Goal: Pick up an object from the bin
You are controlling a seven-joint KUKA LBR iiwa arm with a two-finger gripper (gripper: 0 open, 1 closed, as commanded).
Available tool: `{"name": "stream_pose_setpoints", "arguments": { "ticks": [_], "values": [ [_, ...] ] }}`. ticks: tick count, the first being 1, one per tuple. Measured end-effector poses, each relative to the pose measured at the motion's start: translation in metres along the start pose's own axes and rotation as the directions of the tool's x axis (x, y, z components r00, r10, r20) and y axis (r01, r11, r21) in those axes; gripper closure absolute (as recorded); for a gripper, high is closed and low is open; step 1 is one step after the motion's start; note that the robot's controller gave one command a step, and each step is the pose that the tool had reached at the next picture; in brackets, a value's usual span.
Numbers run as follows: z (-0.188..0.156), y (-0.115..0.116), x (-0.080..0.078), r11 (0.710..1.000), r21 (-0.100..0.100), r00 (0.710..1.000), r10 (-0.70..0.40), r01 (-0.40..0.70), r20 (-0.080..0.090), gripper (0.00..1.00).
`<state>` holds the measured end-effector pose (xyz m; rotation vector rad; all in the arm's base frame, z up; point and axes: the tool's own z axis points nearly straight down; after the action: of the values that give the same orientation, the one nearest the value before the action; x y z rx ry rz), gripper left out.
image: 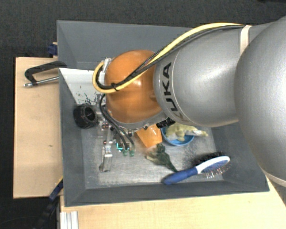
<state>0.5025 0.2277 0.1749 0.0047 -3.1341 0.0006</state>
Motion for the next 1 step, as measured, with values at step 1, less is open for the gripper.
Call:
{"name": "stream_pose_setpoints", "arguments": {
  "ticks": [1],
  "values": [
    [0.1064,-0.0142,-0.0809,0.946,-0.005,0.946,0.324,-0.324,0.008,0.00]
  ]
}}
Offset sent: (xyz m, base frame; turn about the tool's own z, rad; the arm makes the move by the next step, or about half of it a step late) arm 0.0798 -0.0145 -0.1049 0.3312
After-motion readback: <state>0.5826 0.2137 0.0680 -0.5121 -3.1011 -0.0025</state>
